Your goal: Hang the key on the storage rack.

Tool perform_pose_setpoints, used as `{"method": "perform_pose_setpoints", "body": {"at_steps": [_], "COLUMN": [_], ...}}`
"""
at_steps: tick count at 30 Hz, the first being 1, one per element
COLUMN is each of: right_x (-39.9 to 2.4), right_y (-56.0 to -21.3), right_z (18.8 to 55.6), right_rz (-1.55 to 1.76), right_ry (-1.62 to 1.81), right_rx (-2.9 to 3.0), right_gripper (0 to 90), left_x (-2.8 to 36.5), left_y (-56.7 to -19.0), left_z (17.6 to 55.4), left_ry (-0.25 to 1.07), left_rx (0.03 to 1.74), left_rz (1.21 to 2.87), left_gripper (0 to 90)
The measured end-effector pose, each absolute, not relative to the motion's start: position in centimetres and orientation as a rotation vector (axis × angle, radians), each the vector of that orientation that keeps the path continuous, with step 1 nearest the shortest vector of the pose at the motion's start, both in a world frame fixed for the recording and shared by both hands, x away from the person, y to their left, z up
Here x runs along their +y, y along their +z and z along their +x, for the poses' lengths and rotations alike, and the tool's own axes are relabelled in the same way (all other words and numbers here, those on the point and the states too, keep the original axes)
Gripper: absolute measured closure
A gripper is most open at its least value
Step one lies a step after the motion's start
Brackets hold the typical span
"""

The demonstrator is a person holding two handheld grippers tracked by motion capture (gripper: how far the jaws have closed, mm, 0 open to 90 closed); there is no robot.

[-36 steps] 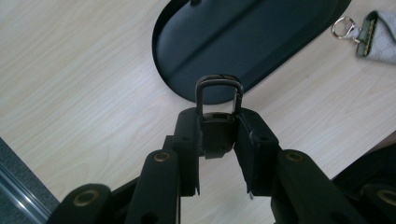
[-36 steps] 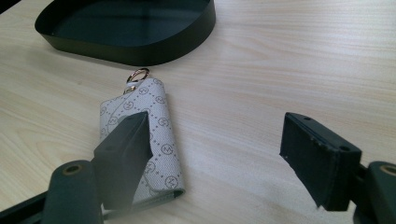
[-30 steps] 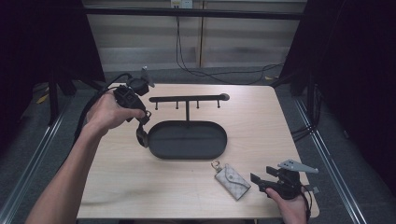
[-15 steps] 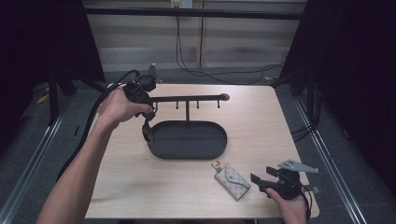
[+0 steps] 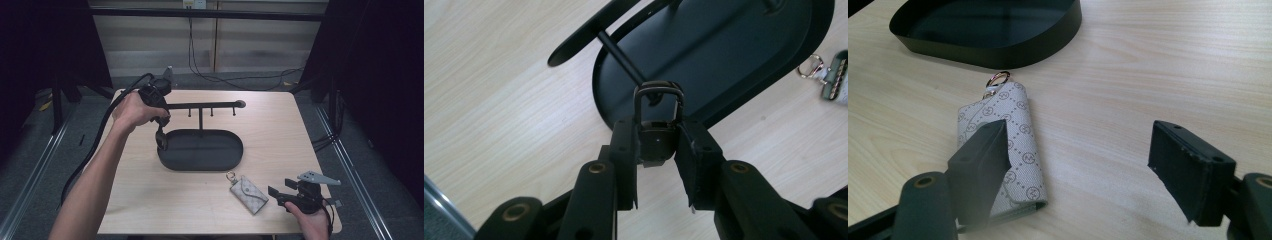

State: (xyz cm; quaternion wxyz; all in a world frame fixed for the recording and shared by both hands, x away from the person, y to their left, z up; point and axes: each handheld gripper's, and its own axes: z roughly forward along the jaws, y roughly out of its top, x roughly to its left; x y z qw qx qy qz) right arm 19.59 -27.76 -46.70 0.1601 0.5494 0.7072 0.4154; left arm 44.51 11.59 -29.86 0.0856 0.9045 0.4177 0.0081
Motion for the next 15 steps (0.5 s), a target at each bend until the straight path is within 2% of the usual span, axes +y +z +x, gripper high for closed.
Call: {"method": "perform_pose_setpoints", "body": {"at_steps": [15], "right_x": [-27.80], "right_y": [-46.70], "right_z": [19.57], "right_rz": [1.567], "right_ry": [1.189], "right_rx": [2.023], "right_gripper": [24.7], "left_x": [11.14], "left_y": [-30.74], "left_z": [45.44], "left_ry": [0.055], "left_rx": [1.330], "left_rz": [2.654], "left_gripper": [70.6]}}
